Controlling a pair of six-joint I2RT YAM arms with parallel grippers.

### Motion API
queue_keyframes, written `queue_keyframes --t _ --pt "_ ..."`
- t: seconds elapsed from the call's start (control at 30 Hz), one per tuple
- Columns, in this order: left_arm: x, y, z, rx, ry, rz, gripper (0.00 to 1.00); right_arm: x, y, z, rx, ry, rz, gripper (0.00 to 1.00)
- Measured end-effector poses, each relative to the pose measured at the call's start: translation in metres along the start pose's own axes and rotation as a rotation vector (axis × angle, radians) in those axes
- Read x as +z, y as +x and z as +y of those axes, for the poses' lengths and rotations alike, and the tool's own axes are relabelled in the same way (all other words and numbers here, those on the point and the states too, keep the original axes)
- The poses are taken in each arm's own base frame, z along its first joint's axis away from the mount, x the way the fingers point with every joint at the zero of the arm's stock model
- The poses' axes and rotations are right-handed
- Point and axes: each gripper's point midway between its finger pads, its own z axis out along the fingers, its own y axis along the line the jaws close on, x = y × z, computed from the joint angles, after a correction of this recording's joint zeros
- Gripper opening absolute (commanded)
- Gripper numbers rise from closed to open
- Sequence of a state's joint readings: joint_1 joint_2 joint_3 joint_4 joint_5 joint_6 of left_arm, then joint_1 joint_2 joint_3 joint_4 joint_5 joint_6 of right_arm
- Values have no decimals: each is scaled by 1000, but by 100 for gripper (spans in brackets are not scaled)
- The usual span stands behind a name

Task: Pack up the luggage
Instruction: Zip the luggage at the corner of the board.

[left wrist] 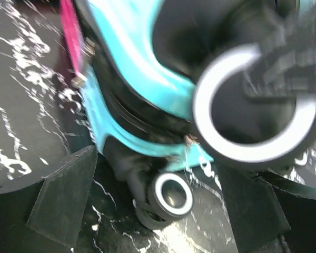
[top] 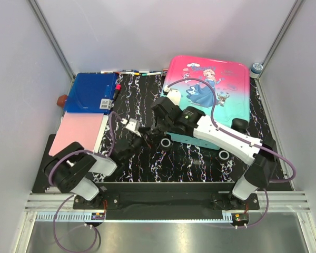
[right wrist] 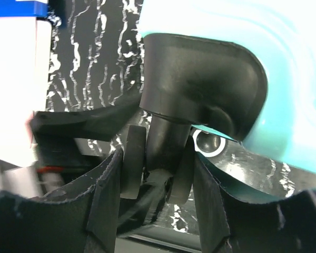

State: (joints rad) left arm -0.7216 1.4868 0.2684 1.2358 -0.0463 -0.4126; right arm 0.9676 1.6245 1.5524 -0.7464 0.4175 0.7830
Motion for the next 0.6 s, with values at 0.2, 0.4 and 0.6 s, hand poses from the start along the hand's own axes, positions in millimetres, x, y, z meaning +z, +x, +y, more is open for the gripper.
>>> queue_keyframes --t 0.2,0.4,0.6 --pt "-2 51 8 22 16 147 89 11 -4 15 35 -61 41 0" --pt "-3 63 18 24 -19 175 89 12 -5 18 54 -90 65 0" --pt "1 58 18 39 -41 152 89 12 -5 18 59 -98 74 0"
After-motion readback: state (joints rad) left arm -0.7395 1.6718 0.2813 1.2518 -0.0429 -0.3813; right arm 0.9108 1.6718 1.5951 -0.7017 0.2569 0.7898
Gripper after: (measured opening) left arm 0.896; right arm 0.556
